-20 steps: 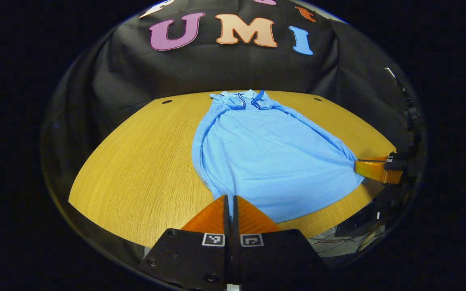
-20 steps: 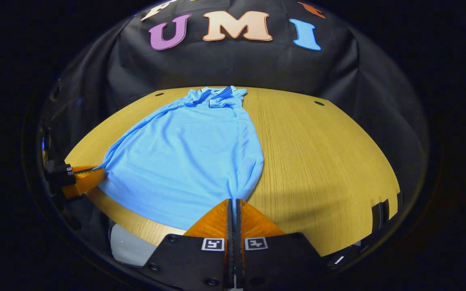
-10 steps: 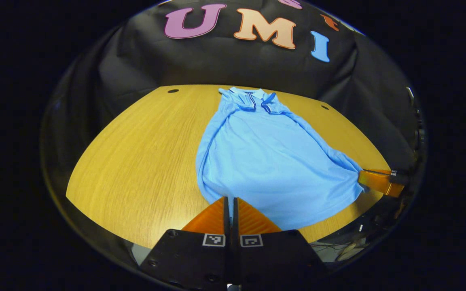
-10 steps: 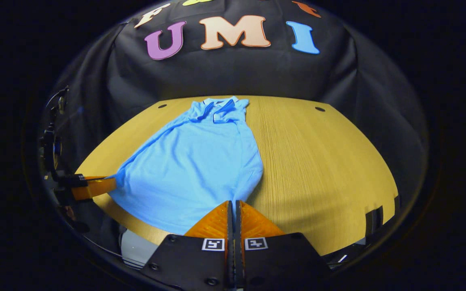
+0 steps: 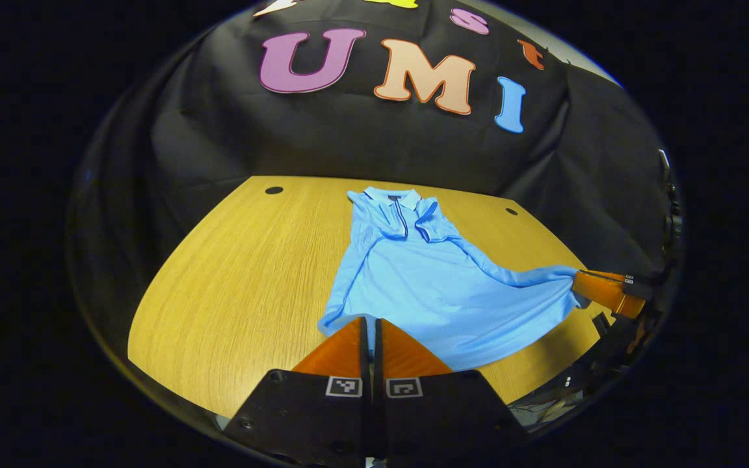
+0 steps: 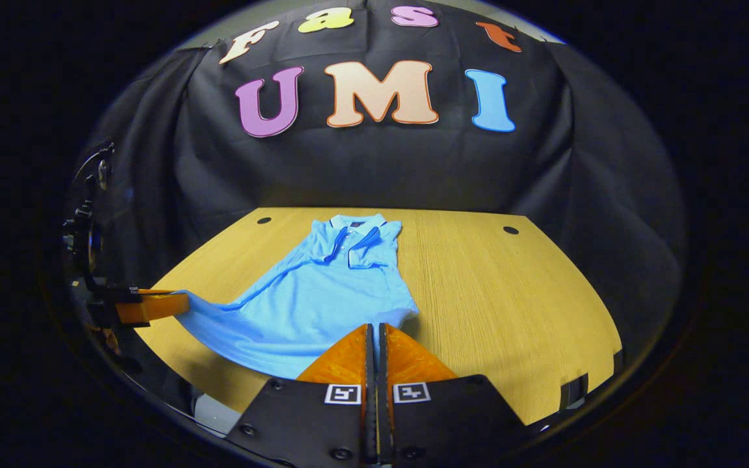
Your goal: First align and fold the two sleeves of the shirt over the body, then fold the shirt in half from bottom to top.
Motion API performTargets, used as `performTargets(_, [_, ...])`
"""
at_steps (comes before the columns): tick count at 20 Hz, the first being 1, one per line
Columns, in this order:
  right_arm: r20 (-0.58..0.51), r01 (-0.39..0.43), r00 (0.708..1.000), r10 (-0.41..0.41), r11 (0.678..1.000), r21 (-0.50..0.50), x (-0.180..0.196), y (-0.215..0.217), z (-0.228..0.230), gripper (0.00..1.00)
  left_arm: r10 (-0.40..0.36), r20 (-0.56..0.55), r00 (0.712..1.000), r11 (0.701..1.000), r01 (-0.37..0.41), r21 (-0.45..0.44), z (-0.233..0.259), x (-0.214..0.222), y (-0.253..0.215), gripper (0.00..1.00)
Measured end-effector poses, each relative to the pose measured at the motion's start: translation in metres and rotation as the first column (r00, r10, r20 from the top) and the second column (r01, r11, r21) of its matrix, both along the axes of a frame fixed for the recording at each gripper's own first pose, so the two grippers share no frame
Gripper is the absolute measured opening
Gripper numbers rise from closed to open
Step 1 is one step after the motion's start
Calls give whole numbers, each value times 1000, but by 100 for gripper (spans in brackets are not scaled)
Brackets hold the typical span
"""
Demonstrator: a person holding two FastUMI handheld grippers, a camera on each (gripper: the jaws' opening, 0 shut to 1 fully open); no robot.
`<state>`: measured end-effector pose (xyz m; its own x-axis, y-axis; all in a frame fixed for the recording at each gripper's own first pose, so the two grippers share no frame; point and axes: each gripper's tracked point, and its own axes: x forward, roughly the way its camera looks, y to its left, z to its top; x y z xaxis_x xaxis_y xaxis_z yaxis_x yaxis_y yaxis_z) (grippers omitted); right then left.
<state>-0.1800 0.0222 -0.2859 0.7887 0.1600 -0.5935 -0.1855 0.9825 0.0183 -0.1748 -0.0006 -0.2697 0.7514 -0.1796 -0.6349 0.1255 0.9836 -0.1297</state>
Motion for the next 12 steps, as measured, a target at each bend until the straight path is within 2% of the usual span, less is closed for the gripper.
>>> performTargets(5, [68,-40,997,37,999,37,64,14,27,4,16,71,997,1000,-15,-9,34,63,-1,0])
performTargets(12, [98,-66,993,60,996,62,152,21,31,4,56,81,995,998,-55,-11,41,145,-1,0])
